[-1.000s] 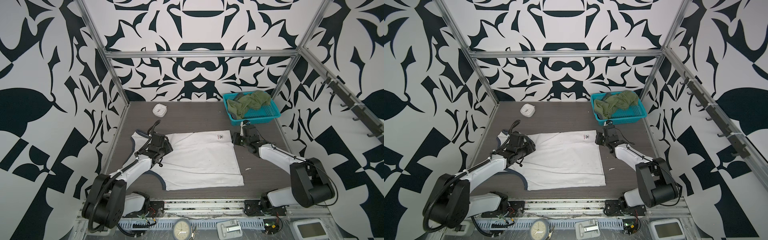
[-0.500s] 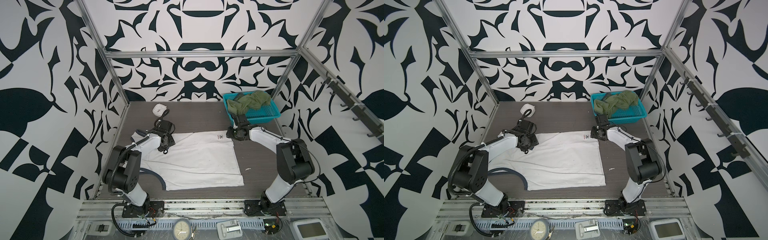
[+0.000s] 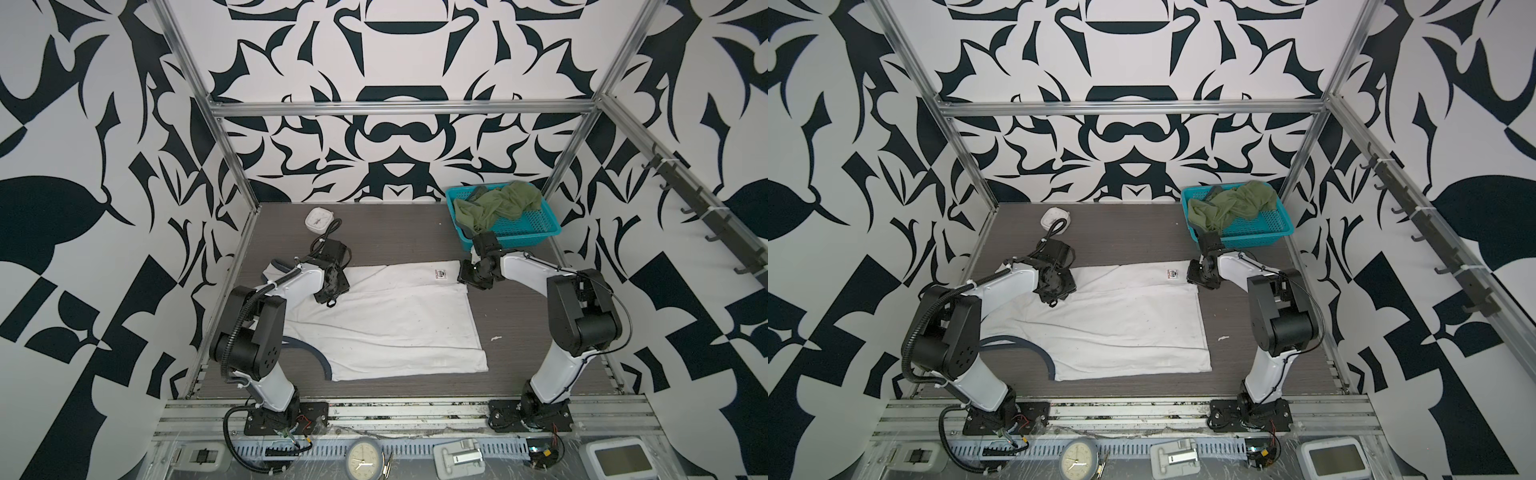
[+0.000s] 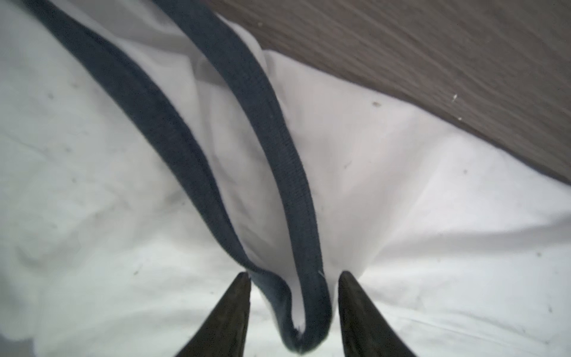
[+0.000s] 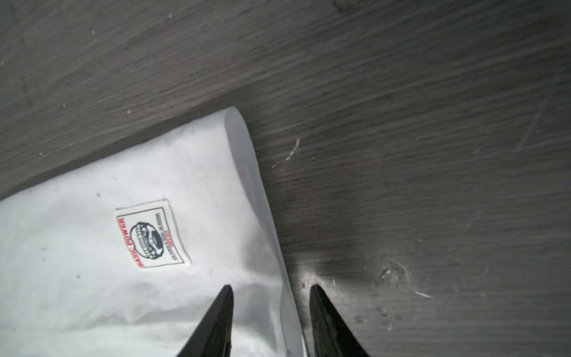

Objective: Fold and stack the tank tops

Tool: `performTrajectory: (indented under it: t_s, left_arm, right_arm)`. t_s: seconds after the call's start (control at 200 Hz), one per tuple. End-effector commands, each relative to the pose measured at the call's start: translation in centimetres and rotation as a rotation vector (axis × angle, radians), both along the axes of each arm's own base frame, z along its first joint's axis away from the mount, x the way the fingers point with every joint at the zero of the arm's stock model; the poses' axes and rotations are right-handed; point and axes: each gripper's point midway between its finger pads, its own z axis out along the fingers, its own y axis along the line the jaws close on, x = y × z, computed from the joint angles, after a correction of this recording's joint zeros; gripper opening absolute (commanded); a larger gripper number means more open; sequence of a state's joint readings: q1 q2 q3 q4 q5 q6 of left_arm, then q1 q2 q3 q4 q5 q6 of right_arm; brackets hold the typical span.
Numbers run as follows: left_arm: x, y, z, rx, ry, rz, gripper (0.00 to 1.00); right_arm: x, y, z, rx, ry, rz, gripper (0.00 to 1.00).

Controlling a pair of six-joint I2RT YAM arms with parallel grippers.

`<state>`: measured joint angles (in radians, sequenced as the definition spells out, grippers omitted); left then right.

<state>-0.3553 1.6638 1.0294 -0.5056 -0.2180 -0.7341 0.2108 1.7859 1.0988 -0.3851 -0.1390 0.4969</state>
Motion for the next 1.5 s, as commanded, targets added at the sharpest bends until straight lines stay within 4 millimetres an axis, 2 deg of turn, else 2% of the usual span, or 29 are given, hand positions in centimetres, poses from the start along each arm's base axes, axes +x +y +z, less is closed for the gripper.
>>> performTrajectory:
  t_s: [0.0,0.245,0.365,0.68,0.87,1.19,1.35,1.495]
  left_arm:
    - [-0.2,0.6,0.4,0.064,0.015,-0.006,0.49]
    - [0.4,-0.3,-0.7,0.038,0.041,-0.027,0.4]
    - [0.4,-0.4,-0.8,0.033,0.042,-0.029,0.35]
    - [0.0,-0.4,-0.6,0.028,0.03,-0.035,0.12]
    - [-0.8,-0.3,0.1,0.031,-0.008,-0.029,0.0]
    - [-2.3,1.3,2.2,0.039,-0.126,0.022,0.0]
    - [-3.0,1.3,0.6,0.042,-0.075,0.011,0.0]
    - [-3.7,1.3,-1.4,0.052,-0.014,0.01,0.03]
  right_arm:
    - [0.0,0.4,0.7,0.014,-0.009,0.02,0.42]
    - [-0.1,1.0,0.4,0.04,0.003,0.039,0.25]
    - [-0.3,0.9,0.4,0.035,0.004,0.042,0.22]
    - [-0.6,0.8,0.2,0.03,0.01,0.049,0.05]
    - [-0.8,0.9,0.8,0.038,-0.006,0.056,0.0]
    - [-1.7,0.2,2.0,0.018,-0.041,0.053,0.0]
    - [-2.2,-0.5,2.5,-0.008,-0.065,0.034,0.0]
    - [-3.1,-1.4,2.1,-0.048,-0.06,0.02,0.0]
